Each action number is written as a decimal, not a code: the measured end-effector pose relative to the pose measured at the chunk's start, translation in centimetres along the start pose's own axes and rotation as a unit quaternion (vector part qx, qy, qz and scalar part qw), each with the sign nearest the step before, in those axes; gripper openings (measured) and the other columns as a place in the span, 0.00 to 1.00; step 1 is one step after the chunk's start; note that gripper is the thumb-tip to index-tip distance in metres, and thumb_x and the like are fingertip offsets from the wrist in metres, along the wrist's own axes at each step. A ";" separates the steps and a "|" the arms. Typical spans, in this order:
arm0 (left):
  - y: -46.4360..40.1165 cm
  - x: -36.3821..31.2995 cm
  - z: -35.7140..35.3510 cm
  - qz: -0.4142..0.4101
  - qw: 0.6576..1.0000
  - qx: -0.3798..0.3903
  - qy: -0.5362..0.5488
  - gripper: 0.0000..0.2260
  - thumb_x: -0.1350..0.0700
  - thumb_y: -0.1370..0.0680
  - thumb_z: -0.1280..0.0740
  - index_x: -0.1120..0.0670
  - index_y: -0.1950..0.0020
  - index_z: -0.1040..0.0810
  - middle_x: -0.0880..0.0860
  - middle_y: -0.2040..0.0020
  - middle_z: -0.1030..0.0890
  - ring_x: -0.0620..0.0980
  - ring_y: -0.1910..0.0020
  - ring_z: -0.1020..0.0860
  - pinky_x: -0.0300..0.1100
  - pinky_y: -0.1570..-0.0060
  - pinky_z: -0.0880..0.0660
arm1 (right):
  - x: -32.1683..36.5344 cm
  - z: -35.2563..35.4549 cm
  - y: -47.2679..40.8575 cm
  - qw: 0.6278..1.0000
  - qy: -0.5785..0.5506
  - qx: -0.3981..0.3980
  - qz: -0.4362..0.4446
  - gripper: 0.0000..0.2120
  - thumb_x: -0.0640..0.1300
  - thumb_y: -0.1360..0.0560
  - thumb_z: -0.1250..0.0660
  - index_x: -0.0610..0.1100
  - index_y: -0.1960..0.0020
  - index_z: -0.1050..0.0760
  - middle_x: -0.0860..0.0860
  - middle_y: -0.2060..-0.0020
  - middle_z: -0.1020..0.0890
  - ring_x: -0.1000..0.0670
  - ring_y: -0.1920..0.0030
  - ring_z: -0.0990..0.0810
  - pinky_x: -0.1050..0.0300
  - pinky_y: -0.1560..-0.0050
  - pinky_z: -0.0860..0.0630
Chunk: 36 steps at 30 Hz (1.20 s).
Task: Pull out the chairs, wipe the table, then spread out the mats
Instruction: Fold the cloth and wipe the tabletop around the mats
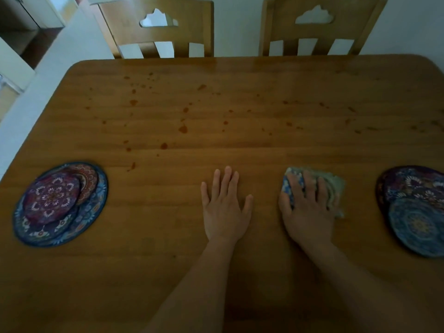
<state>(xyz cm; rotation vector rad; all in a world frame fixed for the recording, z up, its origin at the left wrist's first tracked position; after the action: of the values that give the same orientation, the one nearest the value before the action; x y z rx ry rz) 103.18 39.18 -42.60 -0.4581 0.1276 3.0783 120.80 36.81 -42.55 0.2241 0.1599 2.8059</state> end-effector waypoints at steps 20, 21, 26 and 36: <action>5.5 18.7 6.2 0.012 0.997 -0.064 0.041 0.25 0.42 0.19 0.53 0.48 0.24 0.36 0.46 0.22 0.39 0.44 0.22 0.48 0.50 0.23 0.53 | 0.7 -0.6 3.1 0.994 0.015 0.028 0.107 0.28 0.66 0.21 0.61 0.62 0.22 0.50 0.56 0.22 0.45 0.50 0.22 0.51 0.37 0.25 0.47; 6.0 19.8 5.9 0.010 0.998 -0.049 0.025 0.26 0.42 0.19 0.54 0.48 0.23 0.38 0.46 0.21 0.41 0.44 0.22 0.50 0.50 0.23 0.54 | 2.0 -0.8 2.1 0.997 0.009 0.017 0.072 0.29 0.65 0.22 0.61 0.61 0.22 0.50 0.55 0.21 0.45 0.48 0.22 0.51 0.36 0.25 0.50; 5.8 20.2 5.4 0.022 0.996 -0.061 0.055 0.25 0.44 0.19 0.55 0.47 0.24 0.37 0.43 0.22 0.41 0.41 0.22 0.50 0.47 0.23 0.56 | 10.2 -1.7 -1.1 0.997 -0.009 0.026 0.074 0.28 0.64 0.21 0.61 0.60 0.22 0.53 0.55 0.21 0.48 0.46 0.21 0.54 0.35 0.26 0.51; 6.2 20.3 5.5 0.019 0.991 -0.071 0.109 0.26 0.45 0.21 0.54 0.48 0.26 0.32 0.44 0.23 0.38 0.40 0.22 0.49 0.46 0.23 0.57 | 19.5 -4.1 11.5 0.888 0.015 0.080 0.452 0.26 0.61 0.19 0.52 0.58 0.22 0.44 0.54 0.22 0.42 0.47 0.21 0.49 0.35 0.25 0.52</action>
<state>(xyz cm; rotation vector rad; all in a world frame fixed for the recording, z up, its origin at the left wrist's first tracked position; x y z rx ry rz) 81.95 33.79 -42.77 -0.8061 -0.0795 3.0780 98.28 31.96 -42.39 0.3684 0.3780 3.7320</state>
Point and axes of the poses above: each hand's wrist, its own y-axis away from the middle knuckle, its own z-axis out of the back of the hand, x = y × z, the point moved 1 cm from there along -y, towards the middle knuckle
